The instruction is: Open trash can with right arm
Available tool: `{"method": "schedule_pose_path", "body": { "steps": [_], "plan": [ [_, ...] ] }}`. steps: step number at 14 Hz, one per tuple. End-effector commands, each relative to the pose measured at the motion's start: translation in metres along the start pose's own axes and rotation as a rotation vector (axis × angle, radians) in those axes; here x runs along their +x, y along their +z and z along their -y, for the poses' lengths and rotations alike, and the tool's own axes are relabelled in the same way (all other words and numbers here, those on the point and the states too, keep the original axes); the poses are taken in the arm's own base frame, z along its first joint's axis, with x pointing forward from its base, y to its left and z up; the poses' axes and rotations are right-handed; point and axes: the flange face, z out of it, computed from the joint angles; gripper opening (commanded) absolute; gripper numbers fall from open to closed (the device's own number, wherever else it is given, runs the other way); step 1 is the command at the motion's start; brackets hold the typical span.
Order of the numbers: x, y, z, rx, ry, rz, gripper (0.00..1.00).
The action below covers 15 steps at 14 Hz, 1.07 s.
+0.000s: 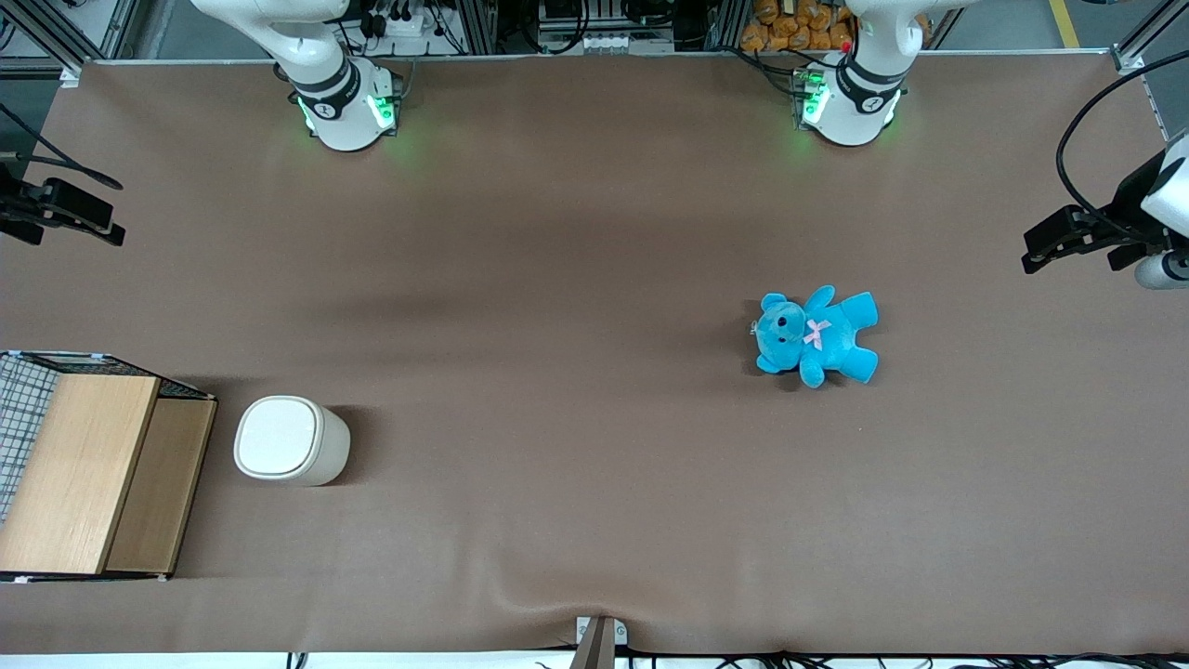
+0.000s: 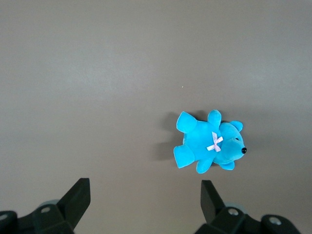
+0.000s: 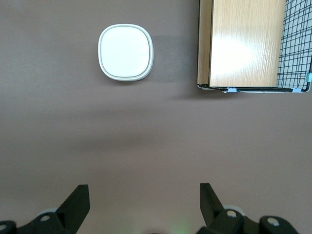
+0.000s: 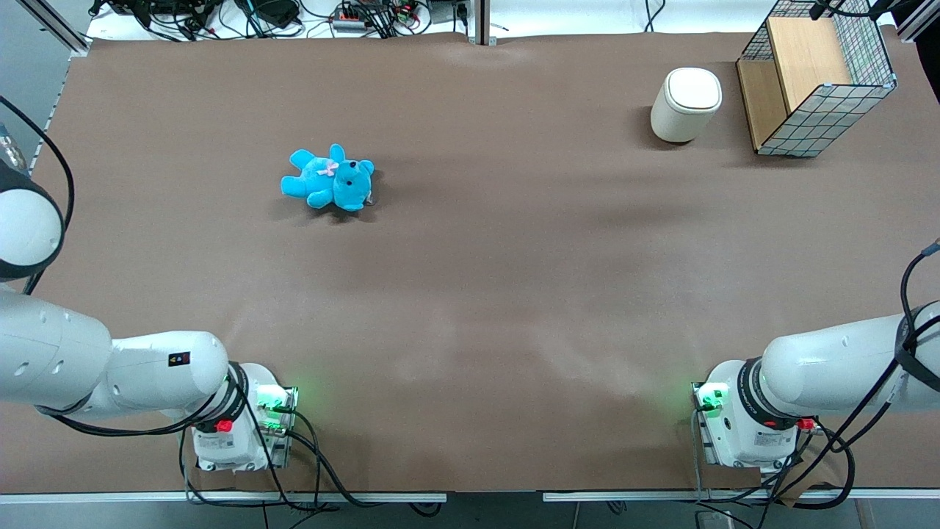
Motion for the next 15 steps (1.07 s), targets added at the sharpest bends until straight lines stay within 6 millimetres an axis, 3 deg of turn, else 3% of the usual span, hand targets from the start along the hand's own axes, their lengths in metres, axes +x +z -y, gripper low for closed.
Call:
{"method": "schedule_pose_path", "body": {
  "steps": [1, 4, 7, 14, 15],
  "plan": [
    [0.0, -0.002, -0.003, -0.016, 0.001, 0.003, 1.0],
    [0.002, 0.001, -0.003, -0.016, 0.003, 0.004, 1.0],
    [0.013, 0.018, 0.002, -0.007, -0.014, 0.03, 1.0],
    [0.086, 0.119, -0.002, -0.005, -0.01, 0.054, 1.0],
    [0.093, 0.128, -0.001, -0.006, -0.013, 0.048, 0.87]
  ]
}}
